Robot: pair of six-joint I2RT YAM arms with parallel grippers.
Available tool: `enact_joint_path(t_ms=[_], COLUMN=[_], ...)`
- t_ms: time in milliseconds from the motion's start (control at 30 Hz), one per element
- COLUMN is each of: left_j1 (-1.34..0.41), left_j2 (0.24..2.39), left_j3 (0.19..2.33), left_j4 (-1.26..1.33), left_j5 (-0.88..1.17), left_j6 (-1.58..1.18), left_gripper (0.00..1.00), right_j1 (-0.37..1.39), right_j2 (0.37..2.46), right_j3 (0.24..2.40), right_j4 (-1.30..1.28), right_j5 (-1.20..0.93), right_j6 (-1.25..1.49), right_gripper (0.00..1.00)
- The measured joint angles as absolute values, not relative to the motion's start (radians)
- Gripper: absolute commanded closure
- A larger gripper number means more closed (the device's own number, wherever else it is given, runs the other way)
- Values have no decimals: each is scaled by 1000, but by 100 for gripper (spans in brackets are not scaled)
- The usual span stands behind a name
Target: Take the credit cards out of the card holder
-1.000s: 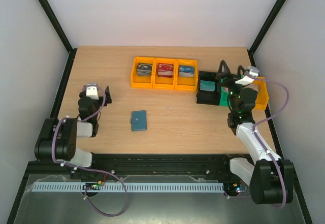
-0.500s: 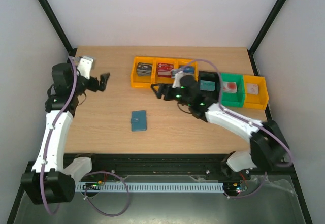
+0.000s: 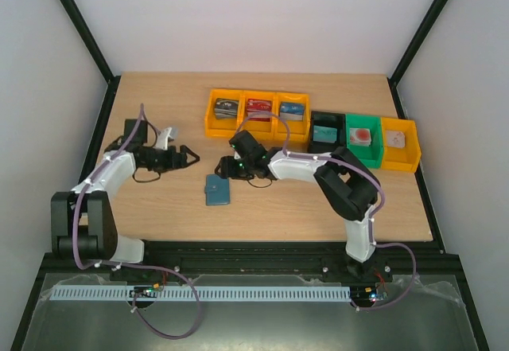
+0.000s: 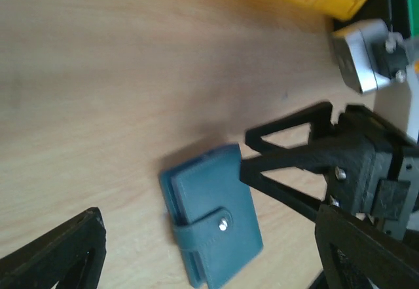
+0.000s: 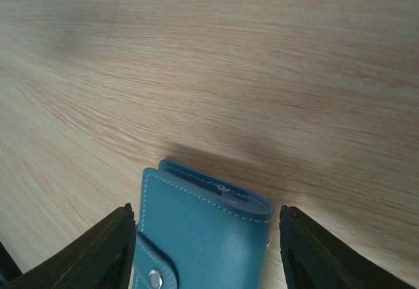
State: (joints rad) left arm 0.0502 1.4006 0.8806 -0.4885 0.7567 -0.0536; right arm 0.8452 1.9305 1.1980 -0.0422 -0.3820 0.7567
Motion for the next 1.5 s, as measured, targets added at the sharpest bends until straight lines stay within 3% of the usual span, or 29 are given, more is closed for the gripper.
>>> enact_joint_path(t_ms=[267, 400, 533, 900, 1033, 1167, 1400, 1500], left_j1=[9, -16, -49, 33, 147, 153, 84, 30], left_j2=[1449, 1469, 1536, 1460, 1438, 1384, 1300, 1256], left_j3=[723, 686, 683, 763, 934, 1141, 1318, 1329], left_j4=[-378, -317, -296, -358, -504, -675, -899, -899], left_j5=[812, 815, 814, 850, 921, 967, 1022, 1031], left_j6=[-182, -216, -232, -167, -27, 177, 378, 350], left_gripper=[14, 16, 17, 15, 11, 1, 1, 10], right_j1=[844, 844, 844, 810, 806, 805, 805, 804], right_j2=[2007, 2011, 2022, 1991, 1912, 1773, 1543, 1499], right_j3=[1221, 1221, 1224, 1247, 1298, 1389, 1442, 1422], right_j4=[-57, -59, -66, -83, -186, -264, -204, -141], right_j5=[-476, -492, -508, -616, -622, -625, -644, -676], right_j6=[806, 815, 812, 710, 556, 392, 255, 245], right_gripper=[50, 69, 97, 98, 98, 98, 98, 98])
